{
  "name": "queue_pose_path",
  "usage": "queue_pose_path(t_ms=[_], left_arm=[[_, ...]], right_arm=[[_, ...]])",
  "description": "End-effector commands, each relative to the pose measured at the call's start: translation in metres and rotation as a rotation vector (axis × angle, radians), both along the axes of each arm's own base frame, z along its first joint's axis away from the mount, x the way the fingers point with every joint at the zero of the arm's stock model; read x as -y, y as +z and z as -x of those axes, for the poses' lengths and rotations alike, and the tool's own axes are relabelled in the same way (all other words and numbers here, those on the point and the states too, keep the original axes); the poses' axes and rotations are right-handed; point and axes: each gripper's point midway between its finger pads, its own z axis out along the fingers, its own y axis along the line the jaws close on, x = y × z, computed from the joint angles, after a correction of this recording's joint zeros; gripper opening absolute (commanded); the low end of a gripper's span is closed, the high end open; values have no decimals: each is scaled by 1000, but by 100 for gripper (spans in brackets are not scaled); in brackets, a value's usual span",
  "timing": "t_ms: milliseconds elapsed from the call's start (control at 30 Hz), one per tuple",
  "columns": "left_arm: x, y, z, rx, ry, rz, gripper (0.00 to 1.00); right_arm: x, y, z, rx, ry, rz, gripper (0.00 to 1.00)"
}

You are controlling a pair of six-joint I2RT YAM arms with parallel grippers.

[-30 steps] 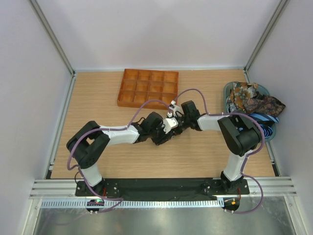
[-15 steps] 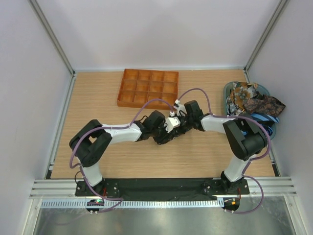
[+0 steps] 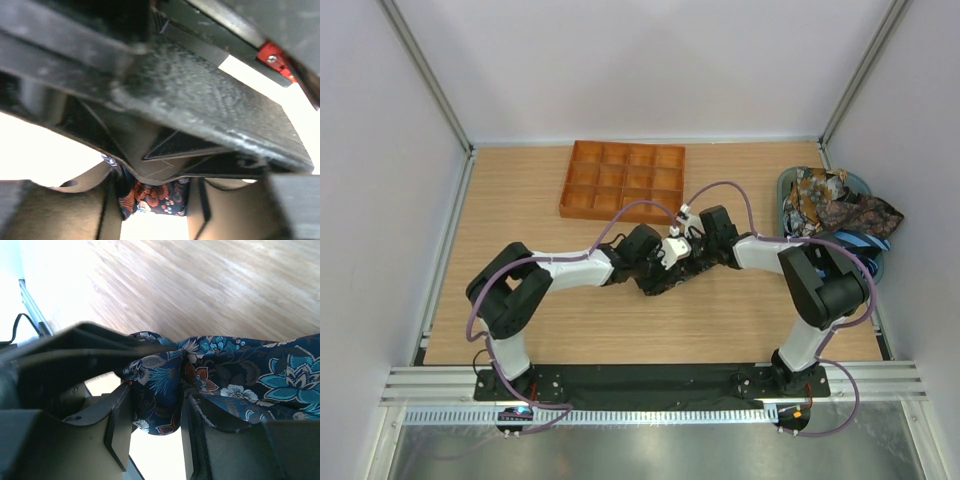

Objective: Roll the ties
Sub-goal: Roll the tie

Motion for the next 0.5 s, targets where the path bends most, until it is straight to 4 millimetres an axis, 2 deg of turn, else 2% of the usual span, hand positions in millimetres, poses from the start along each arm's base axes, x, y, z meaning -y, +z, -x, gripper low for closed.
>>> queue_pose_path(t_ms=[0,67,233,467], left_arm=[[-24,-14,14,-81,38,-105,48],[-18,-5,13,-68,29,-83,54],[-4,10,6,-56,14,-39,59],[0,5,4,-67,-2,-53,70]], right_arm=[[9,-26,13,-59,-6,39,36],[9,-30,13,-62,-7,33,35],[7,-37,12,-70,-2,30,34],[7,-44,12,-78,2,34,33]])
